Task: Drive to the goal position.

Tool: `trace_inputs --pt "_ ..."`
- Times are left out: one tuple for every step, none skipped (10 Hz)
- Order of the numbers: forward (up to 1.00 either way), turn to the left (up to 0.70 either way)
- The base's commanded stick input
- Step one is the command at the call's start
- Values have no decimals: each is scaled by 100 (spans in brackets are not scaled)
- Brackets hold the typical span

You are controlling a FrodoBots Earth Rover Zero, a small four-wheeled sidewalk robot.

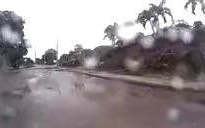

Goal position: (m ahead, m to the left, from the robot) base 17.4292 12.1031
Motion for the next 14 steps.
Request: trace_inputs --pt "0 0" --pt "0 0" --pt "0 0" --pt "0 0" --pt "0 14" --pt "0 31" --pt "0 45" --pt "0 45" --pt "0 45" --pt "0 45" --pt "0 45" --pt "0 45" --pt "0 45" --pt "0 45"
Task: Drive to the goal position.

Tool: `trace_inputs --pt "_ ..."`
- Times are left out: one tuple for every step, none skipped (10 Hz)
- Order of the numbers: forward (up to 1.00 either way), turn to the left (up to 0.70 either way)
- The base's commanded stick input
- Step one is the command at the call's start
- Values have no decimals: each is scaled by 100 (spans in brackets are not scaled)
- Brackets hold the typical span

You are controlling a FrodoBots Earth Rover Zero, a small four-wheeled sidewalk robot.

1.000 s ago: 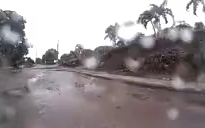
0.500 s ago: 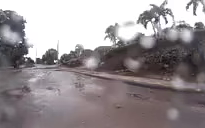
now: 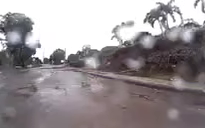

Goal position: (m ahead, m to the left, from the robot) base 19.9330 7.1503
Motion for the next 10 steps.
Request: trace_inputs --pt "0 45" --pt "0 45" --pt "0 45" --pt "0 45" --pt "0 45" --pt "0 45" --pt "0 45" --pt "0 45" --pt "0 45" --pt "0 45"
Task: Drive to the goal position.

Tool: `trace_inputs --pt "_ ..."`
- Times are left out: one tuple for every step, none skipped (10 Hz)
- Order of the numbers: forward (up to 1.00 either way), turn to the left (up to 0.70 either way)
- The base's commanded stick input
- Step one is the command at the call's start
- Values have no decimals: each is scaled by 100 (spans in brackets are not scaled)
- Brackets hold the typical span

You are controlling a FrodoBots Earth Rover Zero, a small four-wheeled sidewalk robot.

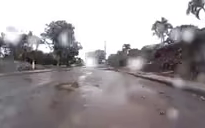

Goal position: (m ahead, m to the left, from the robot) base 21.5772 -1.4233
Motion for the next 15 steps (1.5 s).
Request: trace_inputs --pt "0 45" --pt "0 45" --pt "0 45" --pt "0 45" --pt "0 45" --pt "0 45" --pt "0 45" --pt "0 45" --pt "0 45" --pt "0 0" --pt "0 0" --pt "0 0" --pt "0 0" --pt "0 0" --pt "0 0"
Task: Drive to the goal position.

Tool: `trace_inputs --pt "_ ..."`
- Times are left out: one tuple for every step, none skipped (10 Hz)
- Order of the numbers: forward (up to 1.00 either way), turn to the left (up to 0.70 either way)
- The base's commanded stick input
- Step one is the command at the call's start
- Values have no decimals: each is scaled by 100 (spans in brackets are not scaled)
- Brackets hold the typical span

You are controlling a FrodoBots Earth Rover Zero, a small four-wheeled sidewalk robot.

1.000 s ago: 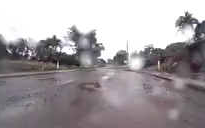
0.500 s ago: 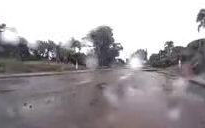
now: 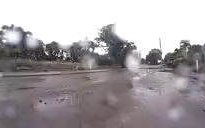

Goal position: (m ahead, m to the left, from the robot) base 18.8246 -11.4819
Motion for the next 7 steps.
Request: trace_inputs --pt "0 0" --pt "0 0" --pt "54 0" --pt "85 0" --pt "85 0" --pt "85 0" --pt "85 0"
